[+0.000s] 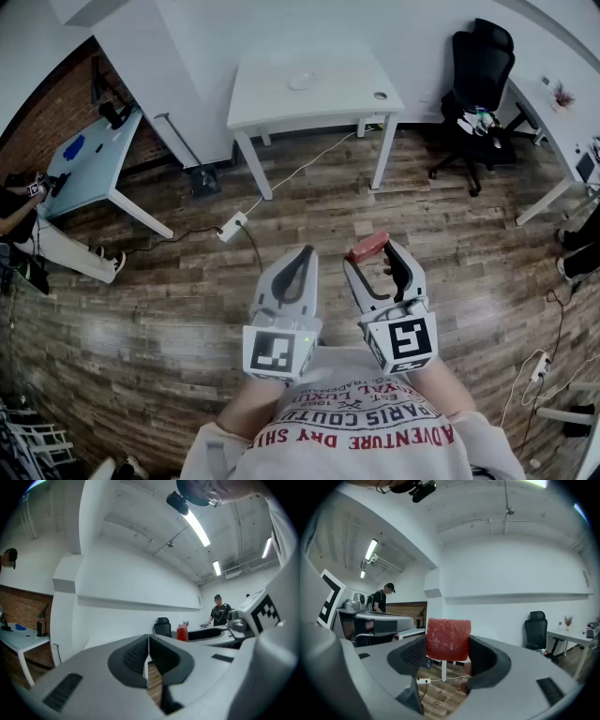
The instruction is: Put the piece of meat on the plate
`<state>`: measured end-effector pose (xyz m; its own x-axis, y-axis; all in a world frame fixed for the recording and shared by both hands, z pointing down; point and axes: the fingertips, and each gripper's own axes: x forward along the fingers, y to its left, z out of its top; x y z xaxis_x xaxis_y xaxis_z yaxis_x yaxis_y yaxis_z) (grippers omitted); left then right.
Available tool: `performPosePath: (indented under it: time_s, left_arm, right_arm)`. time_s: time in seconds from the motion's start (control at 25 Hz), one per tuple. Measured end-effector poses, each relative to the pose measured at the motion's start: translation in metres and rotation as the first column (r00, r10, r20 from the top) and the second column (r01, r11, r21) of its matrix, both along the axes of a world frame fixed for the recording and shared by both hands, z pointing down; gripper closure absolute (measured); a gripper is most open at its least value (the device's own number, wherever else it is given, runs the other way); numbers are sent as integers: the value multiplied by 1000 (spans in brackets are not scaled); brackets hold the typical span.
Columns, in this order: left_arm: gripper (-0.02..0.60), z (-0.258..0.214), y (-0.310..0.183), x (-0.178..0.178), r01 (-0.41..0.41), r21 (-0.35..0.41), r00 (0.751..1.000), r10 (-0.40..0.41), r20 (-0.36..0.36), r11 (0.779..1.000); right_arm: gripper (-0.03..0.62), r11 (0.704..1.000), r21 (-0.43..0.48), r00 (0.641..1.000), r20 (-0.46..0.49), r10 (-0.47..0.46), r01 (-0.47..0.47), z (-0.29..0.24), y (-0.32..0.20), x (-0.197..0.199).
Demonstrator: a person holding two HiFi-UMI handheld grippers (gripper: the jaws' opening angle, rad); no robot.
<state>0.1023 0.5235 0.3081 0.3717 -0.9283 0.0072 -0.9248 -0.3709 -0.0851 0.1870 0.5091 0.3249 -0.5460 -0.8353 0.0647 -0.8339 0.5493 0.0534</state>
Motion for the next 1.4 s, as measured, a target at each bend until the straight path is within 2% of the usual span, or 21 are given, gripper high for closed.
performPosePath:
  time_s: [0.52,0.84,1.12,1.4]
  left_arm:
    - [572,9,3,7,19,-24,1000,-19,0,1000]
    - [573,27,-4,5,19,-83,1000,-20,-15,996]
    - [572,33,-54,-16,-8,-79,1000,6,-23,997]
    - [572,28,-138,-68,-38,-93,999,34,-39,995]
  right_arm:
    - [307,1000,-24,1000,-10,14,-14,6,1,12]
    - [307,997,-70,1000,-7,9,-10,24,-11,14]
    - [307,997,-78,1000,-14,15,-16,30,-57,-4]
    - [307,994,-93,998,-29,51,-53,25,-133,-50]
